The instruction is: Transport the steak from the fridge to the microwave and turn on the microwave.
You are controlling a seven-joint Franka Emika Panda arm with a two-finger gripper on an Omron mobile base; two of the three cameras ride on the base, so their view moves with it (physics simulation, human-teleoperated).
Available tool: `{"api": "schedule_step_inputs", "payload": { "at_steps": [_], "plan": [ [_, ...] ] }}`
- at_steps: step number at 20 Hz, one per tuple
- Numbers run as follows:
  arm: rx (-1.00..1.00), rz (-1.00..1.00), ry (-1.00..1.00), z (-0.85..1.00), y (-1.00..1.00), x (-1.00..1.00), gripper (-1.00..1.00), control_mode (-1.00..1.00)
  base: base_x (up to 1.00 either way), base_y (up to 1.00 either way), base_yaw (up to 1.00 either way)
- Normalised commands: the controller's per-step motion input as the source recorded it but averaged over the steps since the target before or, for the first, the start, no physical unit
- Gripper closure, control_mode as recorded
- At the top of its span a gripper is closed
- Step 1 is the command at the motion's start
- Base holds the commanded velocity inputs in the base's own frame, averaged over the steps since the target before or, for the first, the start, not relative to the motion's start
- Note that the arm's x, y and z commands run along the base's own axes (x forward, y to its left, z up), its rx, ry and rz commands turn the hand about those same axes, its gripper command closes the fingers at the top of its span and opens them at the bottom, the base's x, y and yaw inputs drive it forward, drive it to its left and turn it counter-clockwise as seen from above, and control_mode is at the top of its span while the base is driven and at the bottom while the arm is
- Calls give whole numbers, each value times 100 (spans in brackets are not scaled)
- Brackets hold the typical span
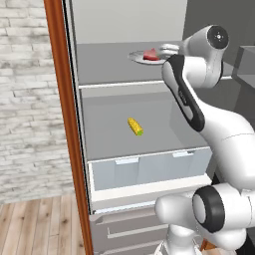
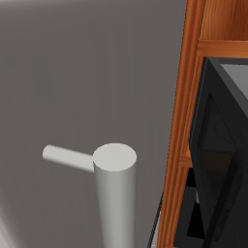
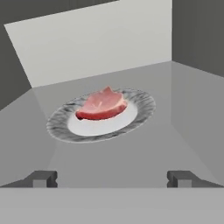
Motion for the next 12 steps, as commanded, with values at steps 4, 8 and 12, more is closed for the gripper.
{"api": "schedule_step_inputs", "payload": {
  "at_steps": [4, 8, 12],
  "plan": [
    [0, 0, 0, 0, 0, 39, -100, -100, 0, 0, 0],
    [0, 0, 0, 0, 0, 36, -100, -100, 0, 0, 0],
    [0, 0, 4, 0, 0, 32, -100, -100, 0, 0, 0]
  ]
}}
